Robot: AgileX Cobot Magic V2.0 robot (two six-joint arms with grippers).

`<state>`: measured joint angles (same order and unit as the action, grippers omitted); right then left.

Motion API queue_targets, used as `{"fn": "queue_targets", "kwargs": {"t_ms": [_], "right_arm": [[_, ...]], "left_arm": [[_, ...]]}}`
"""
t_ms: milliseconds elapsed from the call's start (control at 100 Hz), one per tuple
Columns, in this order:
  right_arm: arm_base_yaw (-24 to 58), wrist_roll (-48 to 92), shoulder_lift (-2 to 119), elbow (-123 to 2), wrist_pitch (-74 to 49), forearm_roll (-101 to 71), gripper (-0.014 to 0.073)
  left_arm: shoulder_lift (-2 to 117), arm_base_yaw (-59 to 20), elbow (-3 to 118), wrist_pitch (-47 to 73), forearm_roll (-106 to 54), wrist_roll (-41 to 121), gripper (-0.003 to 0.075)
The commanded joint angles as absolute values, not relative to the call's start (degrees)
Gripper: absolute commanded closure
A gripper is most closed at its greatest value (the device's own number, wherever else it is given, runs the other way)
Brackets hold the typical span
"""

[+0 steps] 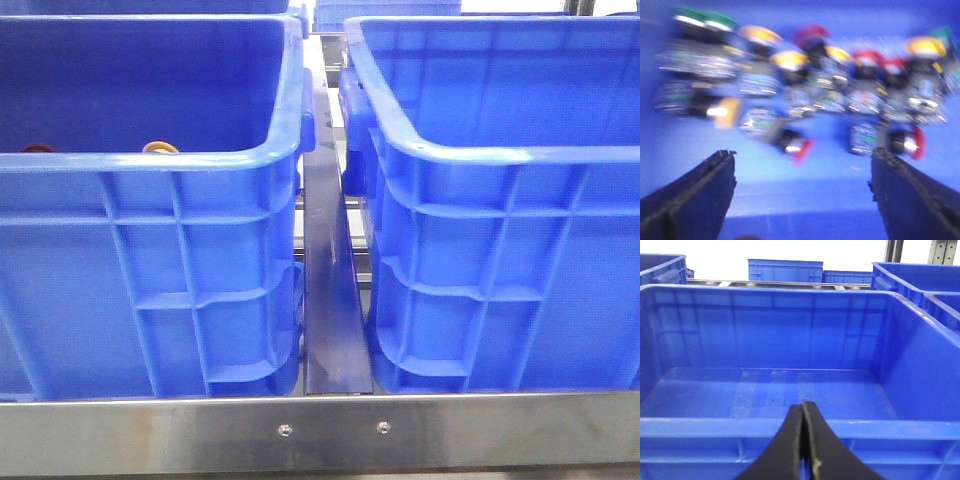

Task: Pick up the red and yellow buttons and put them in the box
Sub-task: 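Close the left gripper on the red button's body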

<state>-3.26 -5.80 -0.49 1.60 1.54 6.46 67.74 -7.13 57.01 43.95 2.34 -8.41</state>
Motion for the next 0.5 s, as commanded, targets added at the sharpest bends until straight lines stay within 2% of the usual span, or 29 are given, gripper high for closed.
{"fn": "queue_targets", "kwargs": {"t_ms": [0, 170, 490], "right_arm": [[-3.45, -5.81, -1.76, 1.90, 5.79, 7.14, 0.0695], [-3.45, -5.81, -1.76, 1.90, 5.79, 7.14, 0.0695], [-3.45, -5.81, -1.76, 1.90, 5.79, 7.14, 0.0695]], "left_arm": [[72.09, -8.73, 64.16, 45.68, 1.71, -8.74, 0.0187], [82.95, -9.24, 73.98, 52.62, 1.71, -8.95, 0.0187], [97.87, -9.24, 85.52, 59.02, 2.43, -10.44, 0.0188]]}}
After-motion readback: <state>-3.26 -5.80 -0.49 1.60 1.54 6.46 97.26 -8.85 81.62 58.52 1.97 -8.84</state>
